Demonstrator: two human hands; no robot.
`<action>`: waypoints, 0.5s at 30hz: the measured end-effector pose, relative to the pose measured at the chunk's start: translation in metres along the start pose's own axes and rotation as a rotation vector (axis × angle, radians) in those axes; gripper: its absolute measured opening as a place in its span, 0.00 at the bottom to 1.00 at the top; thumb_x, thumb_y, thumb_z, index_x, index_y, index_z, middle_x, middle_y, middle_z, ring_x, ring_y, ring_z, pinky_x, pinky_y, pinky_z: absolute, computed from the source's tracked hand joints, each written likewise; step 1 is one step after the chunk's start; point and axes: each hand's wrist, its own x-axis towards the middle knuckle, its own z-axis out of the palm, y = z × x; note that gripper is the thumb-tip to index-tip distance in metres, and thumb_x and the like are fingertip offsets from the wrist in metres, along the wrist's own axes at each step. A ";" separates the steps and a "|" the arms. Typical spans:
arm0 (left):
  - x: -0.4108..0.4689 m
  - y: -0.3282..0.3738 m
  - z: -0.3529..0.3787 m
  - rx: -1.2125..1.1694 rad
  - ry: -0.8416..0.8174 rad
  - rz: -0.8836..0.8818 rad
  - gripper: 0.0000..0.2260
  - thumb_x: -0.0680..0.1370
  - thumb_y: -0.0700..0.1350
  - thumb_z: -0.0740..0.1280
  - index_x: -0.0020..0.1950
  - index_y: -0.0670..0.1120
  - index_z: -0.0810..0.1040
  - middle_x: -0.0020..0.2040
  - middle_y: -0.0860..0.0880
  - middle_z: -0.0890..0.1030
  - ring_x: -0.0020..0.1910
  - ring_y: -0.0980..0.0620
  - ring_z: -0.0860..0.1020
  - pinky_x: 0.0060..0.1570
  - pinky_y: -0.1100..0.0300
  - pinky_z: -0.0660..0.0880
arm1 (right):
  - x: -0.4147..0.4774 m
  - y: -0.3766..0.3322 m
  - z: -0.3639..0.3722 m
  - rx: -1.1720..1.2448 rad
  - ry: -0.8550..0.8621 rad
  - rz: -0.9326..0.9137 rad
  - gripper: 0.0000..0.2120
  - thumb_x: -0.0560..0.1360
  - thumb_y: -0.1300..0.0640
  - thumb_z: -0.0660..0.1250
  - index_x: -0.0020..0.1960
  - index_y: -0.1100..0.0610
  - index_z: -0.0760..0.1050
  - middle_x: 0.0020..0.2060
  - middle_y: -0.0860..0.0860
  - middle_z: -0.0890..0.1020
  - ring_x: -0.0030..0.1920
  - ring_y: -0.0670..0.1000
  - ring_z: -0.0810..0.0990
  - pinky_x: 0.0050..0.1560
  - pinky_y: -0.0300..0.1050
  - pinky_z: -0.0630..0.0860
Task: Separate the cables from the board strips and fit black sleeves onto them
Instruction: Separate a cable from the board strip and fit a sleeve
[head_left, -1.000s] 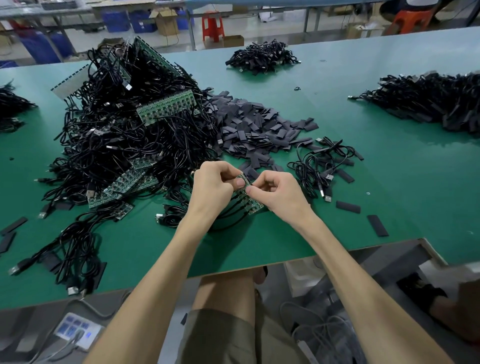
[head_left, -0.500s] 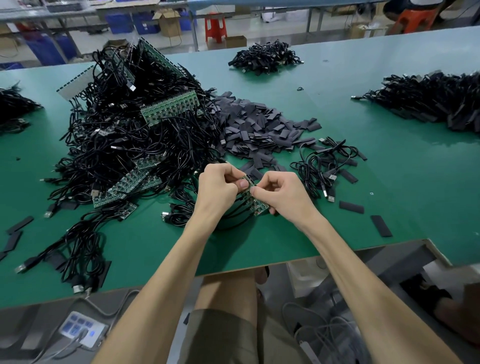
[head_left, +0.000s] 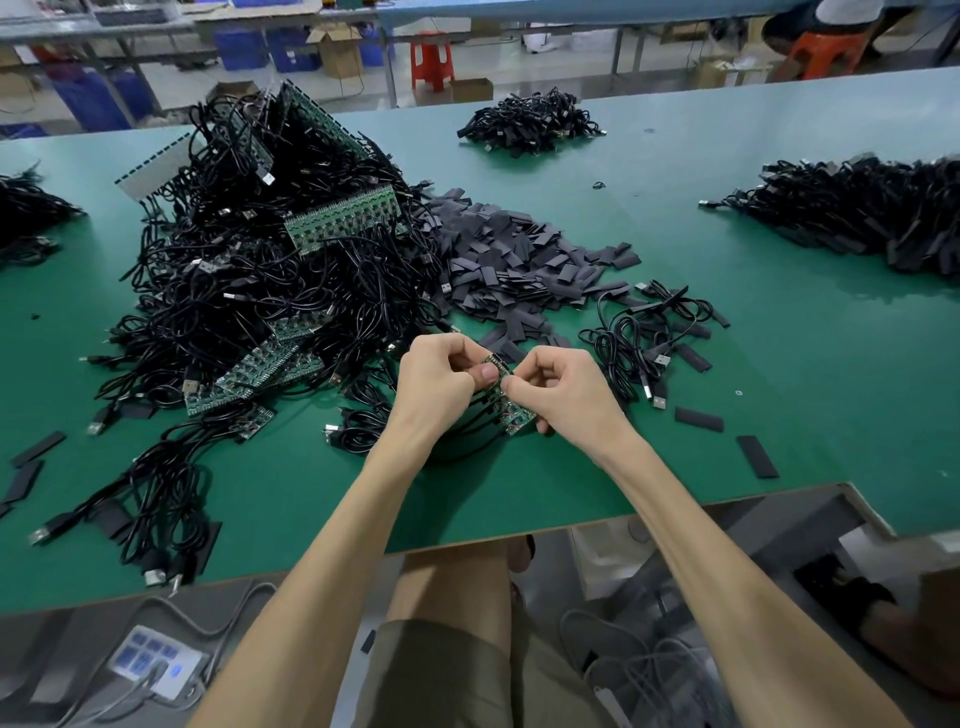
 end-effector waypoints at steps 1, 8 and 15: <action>0.000 0.000 -0.001 -0.002 -0.012 0.004 0.13 0.74 0.36 0.76 0.36 0.52 0.80 0.33 0.54 0.79 0.29 0.65 0.73 0.34 0.73 0.69 | 0.000 0.000 0.000 -0.004 0.000 -0.003 0.09 0.75 0.60 0.74 0.37 0.56 0.78 0.26 0.46 0.76 0.26 0.45 0.71 0.25 0.40 0.73; -0.002 -0.003 -0.014 -0.121 -0.097 0.002 0.05 0.74 0.40 0.78 0.41 0.48 0.84 0.36 0.46 0.82 0.37 0.51 0.75 0.43 0.56 0.72 | 0.002 0.000 0.001 0.029 0.008 -0.035 0.03 0.76 0.58 0.74 0.44 0.57 0.82 0.35 0.51 0.83 0.37 0.46 0.78 0.39 0.46 0.78; -0.003 -0.005 -0.008 -0.017 -0.087 0.020 0.08 0.74 0.39 0.78 0.40 0.50 0.83 0.34 0.51 0.82 0.35 0.55 0.76 0.41 0.60 0.73 | 0.002 0.001 0.001 -0.032 0.029 -0.013 0.04 0.76 0.58 0.75 0.42 0.55 0.83 0.40 0.55 0.87 0.39 0.47 0.81 0.48 0.51 0.82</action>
